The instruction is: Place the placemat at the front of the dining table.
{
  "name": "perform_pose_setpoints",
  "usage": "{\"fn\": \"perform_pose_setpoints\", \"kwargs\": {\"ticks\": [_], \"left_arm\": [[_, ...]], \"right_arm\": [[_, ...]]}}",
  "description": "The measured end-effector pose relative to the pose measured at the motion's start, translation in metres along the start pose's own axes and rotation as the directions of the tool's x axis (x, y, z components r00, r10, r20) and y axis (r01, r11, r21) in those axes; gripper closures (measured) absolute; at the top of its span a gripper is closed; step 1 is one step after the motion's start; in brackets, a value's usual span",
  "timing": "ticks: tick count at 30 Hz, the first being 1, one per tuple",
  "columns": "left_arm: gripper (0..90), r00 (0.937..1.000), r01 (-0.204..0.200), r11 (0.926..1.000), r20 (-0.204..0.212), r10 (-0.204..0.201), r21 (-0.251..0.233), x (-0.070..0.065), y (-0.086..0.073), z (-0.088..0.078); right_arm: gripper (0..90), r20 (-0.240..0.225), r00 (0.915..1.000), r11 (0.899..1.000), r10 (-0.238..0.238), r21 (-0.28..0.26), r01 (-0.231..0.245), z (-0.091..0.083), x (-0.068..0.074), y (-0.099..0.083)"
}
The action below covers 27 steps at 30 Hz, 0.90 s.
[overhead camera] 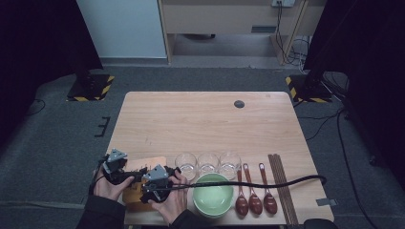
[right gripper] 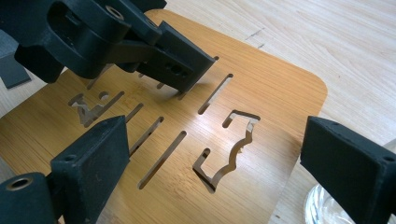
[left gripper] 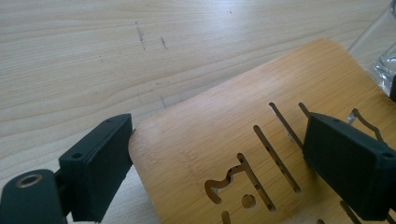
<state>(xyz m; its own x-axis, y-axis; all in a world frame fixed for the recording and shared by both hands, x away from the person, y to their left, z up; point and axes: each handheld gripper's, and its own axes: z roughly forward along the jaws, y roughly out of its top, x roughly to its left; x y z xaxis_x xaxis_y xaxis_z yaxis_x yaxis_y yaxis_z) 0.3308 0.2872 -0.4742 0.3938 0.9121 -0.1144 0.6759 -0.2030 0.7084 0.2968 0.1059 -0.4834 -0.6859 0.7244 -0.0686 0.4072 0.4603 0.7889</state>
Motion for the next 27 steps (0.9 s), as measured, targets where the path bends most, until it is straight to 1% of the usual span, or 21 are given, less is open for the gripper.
{"fn": "perform_pose_setpoints", "kwargs": {"ticks": [8, 22, 27], "left_arm": [[9.0, 1.0, 0.004, 0.9996, -0.008, -0.004, -0.026, -0.001, 0.004, -0.005], [9.0, 0.9999, 0.017, 0.9985, 0.004, -0.017, -0.051, -0.003, 0.01, -0.011], [9.0, 0.9999, 0.014, 0.998, 0.002, -0.014, -0.061, -0.003, 0.014, -0.014]], "right_arm": [[8.3, -0.006, 1.0, 1.0, -0.007, -0.013, 0.007, -0.004, -0.003, 0.006], [8.4, -0.005, 1.0, 1.0, -0.008, -0.03, 0.008, -0.012, -0.007, 0.013], [8.4, -0.007, 0.9999, 0.999, -0.011, -0.042, 0.011, -0.014, -0.009, 0.016]]}}
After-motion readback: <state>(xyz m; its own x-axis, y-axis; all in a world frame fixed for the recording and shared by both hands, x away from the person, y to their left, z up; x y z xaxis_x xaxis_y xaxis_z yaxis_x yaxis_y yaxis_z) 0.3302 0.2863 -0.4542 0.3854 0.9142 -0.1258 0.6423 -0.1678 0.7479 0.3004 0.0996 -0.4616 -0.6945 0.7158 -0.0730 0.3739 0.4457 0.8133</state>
